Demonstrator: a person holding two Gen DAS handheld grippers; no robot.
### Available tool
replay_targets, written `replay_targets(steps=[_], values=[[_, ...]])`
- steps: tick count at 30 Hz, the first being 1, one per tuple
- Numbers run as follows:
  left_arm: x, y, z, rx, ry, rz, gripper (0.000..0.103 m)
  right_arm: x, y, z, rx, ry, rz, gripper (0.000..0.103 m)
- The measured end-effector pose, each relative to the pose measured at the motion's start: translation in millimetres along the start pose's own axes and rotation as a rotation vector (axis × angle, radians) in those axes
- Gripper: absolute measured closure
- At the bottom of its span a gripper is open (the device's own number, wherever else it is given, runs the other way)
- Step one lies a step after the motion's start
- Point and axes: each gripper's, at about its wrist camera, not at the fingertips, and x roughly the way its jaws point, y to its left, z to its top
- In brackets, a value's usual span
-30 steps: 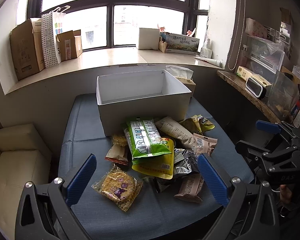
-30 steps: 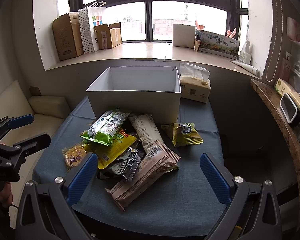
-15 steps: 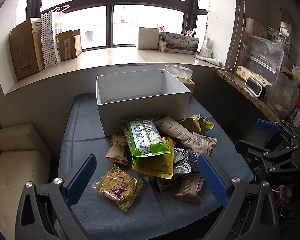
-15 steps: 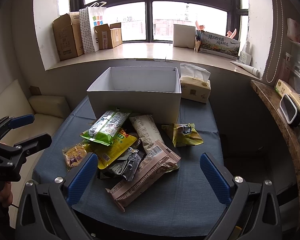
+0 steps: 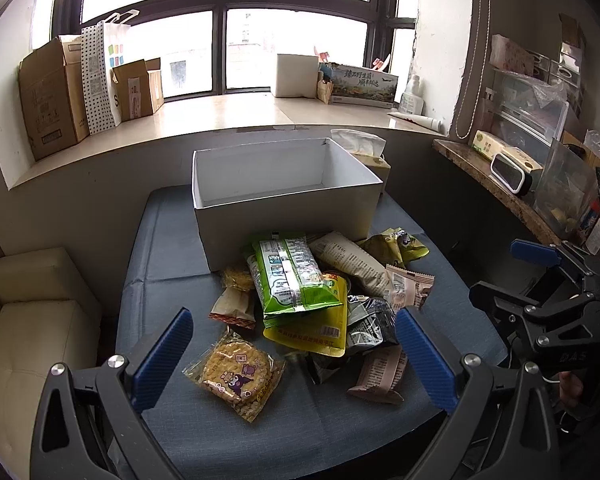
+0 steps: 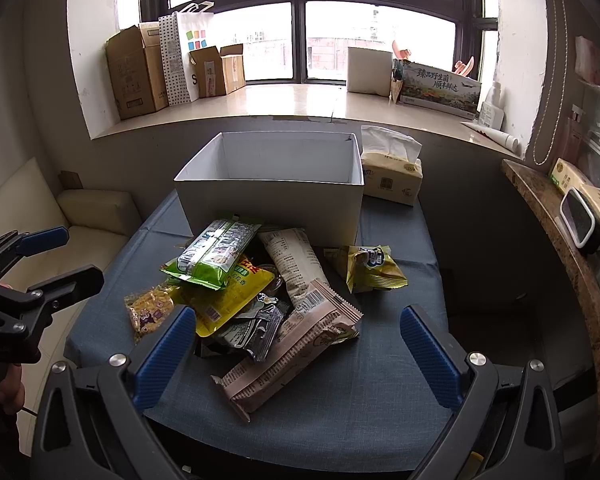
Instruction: Organize snacks
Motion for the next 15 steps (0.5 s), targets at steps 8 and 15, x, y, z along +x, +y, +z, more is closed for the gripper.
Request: replay_targets(steps=[8, 15], values=[[-0.5, -0.3, -0.2, 0.002, 0.001, 0.000, 0.000, 1.2, 0.3, 0.0, 0.001, 0.004, 0.000, 0.000], [-1.3, -1.3, 0.3, 0.007, -0.001, -0.004, 0.000, 1.6, 0.6, -0.5, 0.003, 0.006, 0.000, 0.000]])
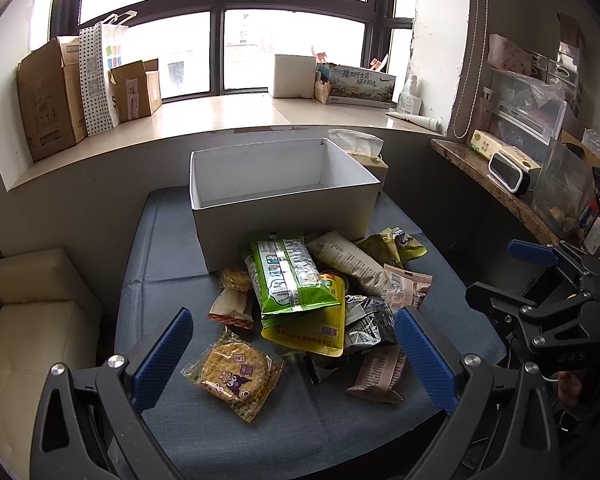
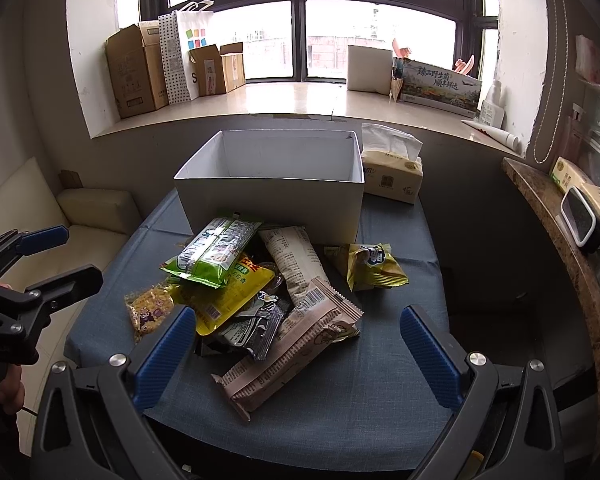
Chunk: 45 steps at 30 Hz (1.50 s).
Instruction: Organize snacks
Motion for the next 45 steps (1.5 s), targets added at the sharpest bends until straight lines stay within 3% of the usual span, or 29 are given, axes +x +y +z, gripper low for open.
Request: replay_targets(steps=[22, 26, 32, 36, 43, 44, 45], values=[[15.6, 4.3, 2.6, -0.020, 0.026, -0.021, 0.000, -0.2, 0.7, -0.7, -0.004, -0.001, -0.002, 0.000], [47.0, 6.3, 9.8, -0.028, 0.071, -0.010, 0.000, 2.0, -0.6, -2.0, 0.002, 0.006, 0.000, 0.000], [126.7, 10.5, 28.3, -0.079, 0.184, 0.055, 0.000, 5.9, -1.7, -5.3, 0.008, 0.018, 0.000, 0.000], [170.0, 0.8, 35.2, -0.033, 0.220, 0.121, 0.000, 7.3, -5.6, -6.7, 0.017, 0.025, -0.003, 0.000], [213.4, -5.5, 39.1, -0.030, 0.294, 0.148, 0.002, 8.8, -15.9, -9.8, 0.048, 0.033, -0.008, 0.000], [215.4, -5.6, 38.4, -0.030, 0.300, 0.143, 0.008, 8.7, -16.8, -10.3, 0.051, 0.033, -0.007, 0.000], [216.5, -5.8, 37.8, -0.029, 0.306, 0.142, 0.023, 9.1, -18.0, -10.7, 0.054, 0.033, -0.008, 0.000]])
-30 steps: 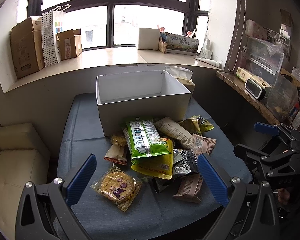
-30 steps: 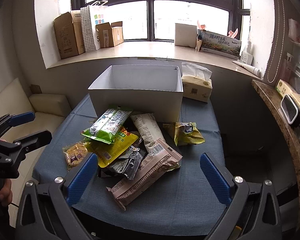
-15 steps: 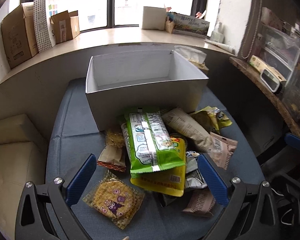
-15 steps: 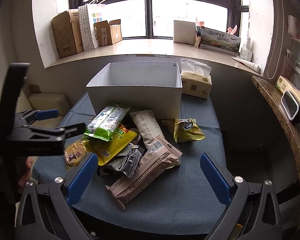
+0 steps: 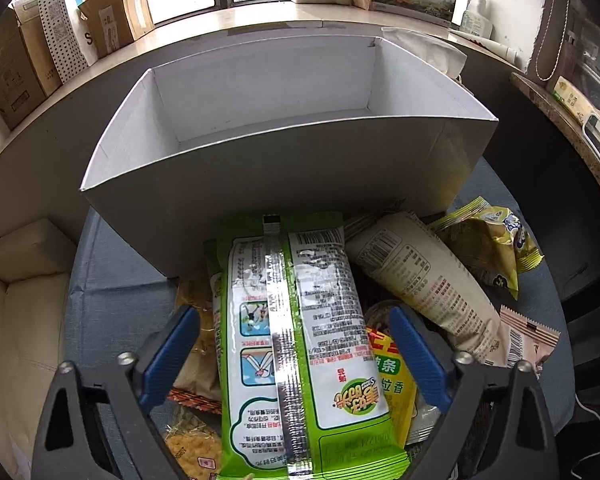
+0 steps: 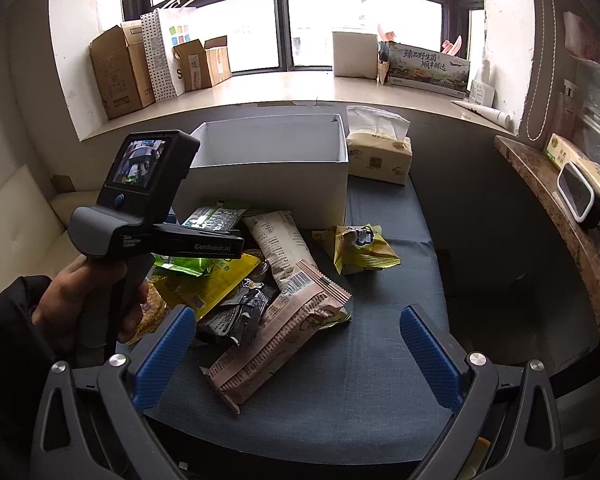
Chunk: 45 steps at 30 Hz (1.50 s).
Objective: Organize snacks
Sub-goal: 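Grasp a green stick-snack pack with the left gripper while the right gripper grasps another, then carry both green packs into the white box and open both grippers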
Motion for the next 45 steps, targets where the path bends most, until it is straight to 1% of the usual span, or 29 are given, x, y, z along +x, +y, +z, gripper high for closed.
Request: replay_targets(steps=[1, 5, 6, 9, 12, 14, 19, 24, 28, 29, 31, 36, 39, 41, 42, 43, 45], values=[[1.3, -0.6, -0.7, 0.004, 0.006, 0.004, 0.029, 0.0, -1.1, -0.4, 0.003, 0.000, -0.002, 0.000], [-0.9, 2.1, -3.0, 0.010, -0.002, -0.011, 0.032, 1.8, -3.8, -1.1, 0.016, 0.006, -0.002, 0.000], [-3.1, 3.8, -3.0, 0.005, -0.006, -0.016, 0.033, 2.5, -4.0, -1.4, 0.017, 0.008, -0.001, 0.000], [-14.9, 8.3, -2.2, 0.000, -0.030, -0.038, 0.034, 4.3, -3.3, -1.9, 0.015, 0.011, -0.002, 0.000], [-36.9, 15.2, -3.1, -0.003, -0.071, -0.050, 0.035, 5.2, -2.9, -2.2, 0.016, 0.010, 0.000, 0.000], [-55.7, 22.6, -5.8, -0.012, -0.106, -0.072, 0.035, 7.2, -2.2, -1.6, 0.022, 0.013, 0.009, 0.000], [-106.3, 54.0, -28.2, -0.052, -0.175, -0.101, 0.035, 24.3, 8.3, 4.1, 0.003, 0.025, 0.065, 0.000], [-157.0, 82.8, -64.7, -0.071, -0.261, -0.097, 0.034, 54.4, 39.6, 22.8, -0.084, 0.022, 0.147, 0.000], [-182.6, 98.9, -86.3, -0.085, -0.310, -0.073, 0.034, 96.5, 65.0, 47.4, -0.121, 0.060, 0.143, 0.000], [-186.2, 102.4, -90.2, -0.090, -0.313, -0.067, 0.034, 109.6, 71.0, 53.2, -0.118, 0.081, 0.140, 0.000], [-190.4, 107.8, -96.9, -0.098, -0.317, -0.065, 0.034, 135.1, 82.0, 63.0, -0.103, 0.107, 0.183, 0.000], [-192.7, 112.4, -105.7, -0.106, -0.325, -0.057, 0.034, 179.4, 102.8, 72.7, -0.073, 0.173, 0.150, 0.000], [-190.5, 110.6, -104.7, -0.107, -0.323, -0.062, 0.034, 195.5, 116.2, 68.9, -0.114, 0.200, 0.121, 0.000], [-189.8, 108.8, -103.2, -0.109, -0.323, -0.061, 0.033, 206.8, 124.1, 64.4, -0.156, 0.227, 0.065, 0.006], [-189.3, 108.3, -102.3, -0.112, -0.324, -0.057, 0.033, 211.4, 126.0, 62.3, -0.167, 0.236, 0.055, 0.023], [-189.1, 108.0, -101.9, -0.114, -0.325, -0.059, 0.033, 216.0, 126.4, 60.4, -0.169, 0.250, 0.074, 0.028], [-188.4, 107.2, -102.3, -0.114, -0.325, -0.071, 0.033, 215.9, 122.5, 59.5, -0.150, 0.243, 0.096, 0.029]])
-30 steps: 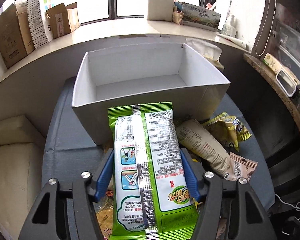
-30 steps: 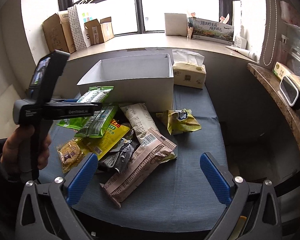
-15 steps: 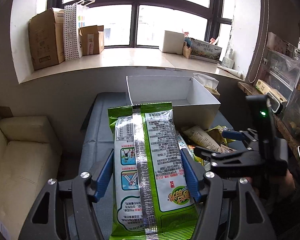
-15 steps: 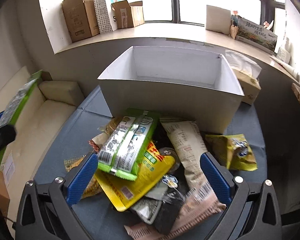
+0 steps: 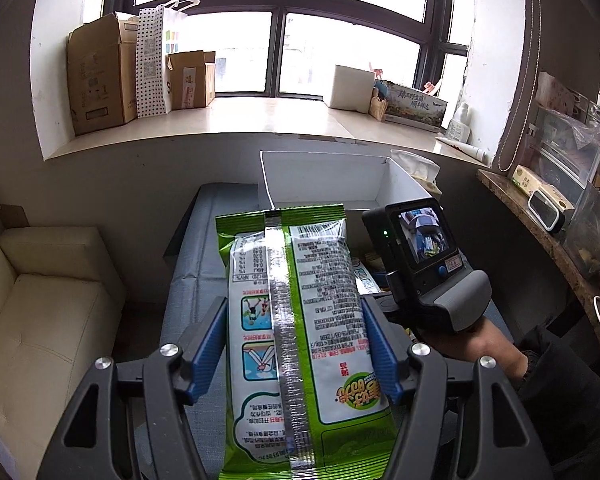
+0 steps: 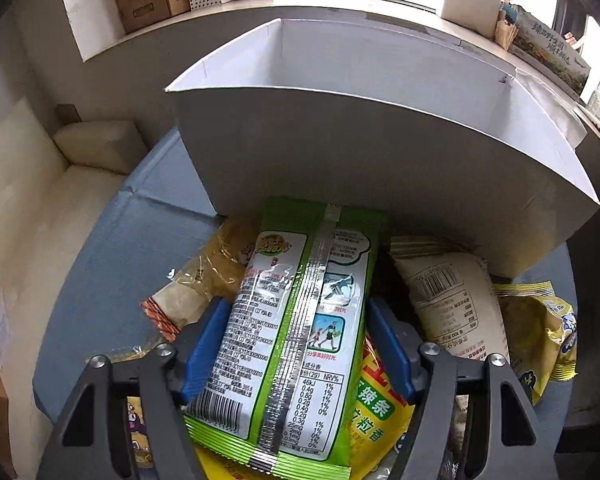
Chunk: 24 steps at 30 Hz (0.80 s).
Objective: Organize snacks
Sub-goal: 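Carry both green packs into the white box and open both grippers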
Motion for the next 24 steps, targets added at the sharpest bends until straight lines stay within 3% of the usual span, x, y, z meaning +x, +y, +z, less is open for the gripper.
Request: replay_targets(steps=[7, 16, 20, 24], values=[[1.9, -1.4, -1.2, 0.009, 0.002, -0.012, 0.033, -36.9, -28.2, -8.6, 0.084, -0.054, 0.076, 0.033], [7.6, -17.3, 1.3, 0.029, -0.007, -0.069, 0.033, -133.3, -81.6, -62.0, 0.196, -0.281, 0.184, 0.034], [18.6, -29.3, 4.9, 0.037, 0.005, -0.085, 0.033, -161.0, -107.9, -59.5, 0.237, -0.407, 0.279, 0.034], [24.6, -36.2, 7.1, 0.033, 0.011, -0.098, 0.033, -164.1, -126.6, -45.9, 0.309, -0.421, 0.315, 0.034]])
